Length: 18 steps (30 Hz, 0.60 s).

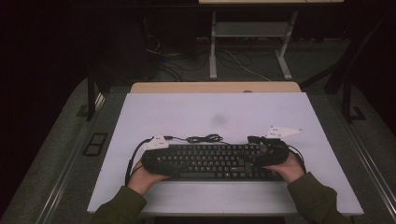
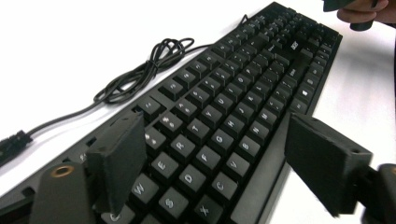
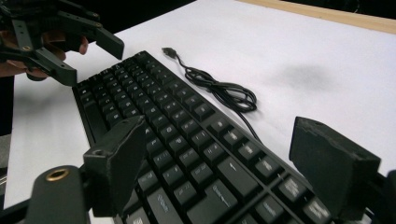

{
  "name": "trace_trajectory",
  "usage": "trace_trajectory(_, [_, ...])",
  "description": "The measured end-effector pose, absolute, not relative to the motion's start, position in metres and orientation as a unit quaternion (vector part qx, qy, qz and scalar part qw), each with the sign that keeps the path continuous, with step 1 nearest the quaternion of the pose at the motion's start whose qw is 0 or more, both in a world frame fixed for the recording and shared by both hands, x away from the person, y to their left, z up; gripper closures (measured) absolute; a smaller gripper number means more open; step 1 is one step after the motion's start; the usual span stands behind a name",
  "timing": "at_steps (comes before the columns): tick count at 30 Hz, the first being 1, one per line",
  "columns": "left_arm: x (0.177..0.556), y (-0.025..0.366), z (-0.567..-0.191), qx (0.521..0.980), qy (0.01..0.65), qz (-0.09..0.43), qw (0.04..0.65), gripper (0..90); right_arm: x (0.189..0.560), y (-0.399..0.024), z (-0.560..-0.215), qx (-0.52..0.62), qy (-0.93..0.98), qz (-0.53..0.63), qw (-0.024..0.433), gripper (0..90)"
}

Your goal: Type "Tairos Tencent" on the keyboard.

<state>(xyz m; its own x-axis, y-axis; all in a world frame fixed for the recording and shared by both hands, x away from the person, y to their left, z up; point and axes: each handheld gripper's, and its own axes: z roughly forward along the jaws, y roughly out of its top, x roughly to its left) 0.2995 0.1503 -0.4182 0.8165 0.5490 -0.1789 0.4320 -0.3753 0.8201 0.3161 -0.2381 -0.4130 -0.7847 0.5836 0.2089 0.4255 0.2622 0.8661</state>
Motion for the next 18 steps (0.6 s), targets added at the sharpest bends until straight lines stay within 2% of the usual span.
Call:
trace_trajectory(4, [0.295, 0.157, -0.419, 0.825, 0.297, 0.061, 0.477, 15.3, 0.310, -0.246, -0.414, 0.323, 0.792, 0.511, 0.081, 18.3])
trace_trajectory(18, [0.292, 0.173, -0.422, 0.823, 0.303, 0.076, 0.475, 9.6, 0.293, -0.274, -0.419, 0.329, 0.791, 0.507, 0.094, 14.4])
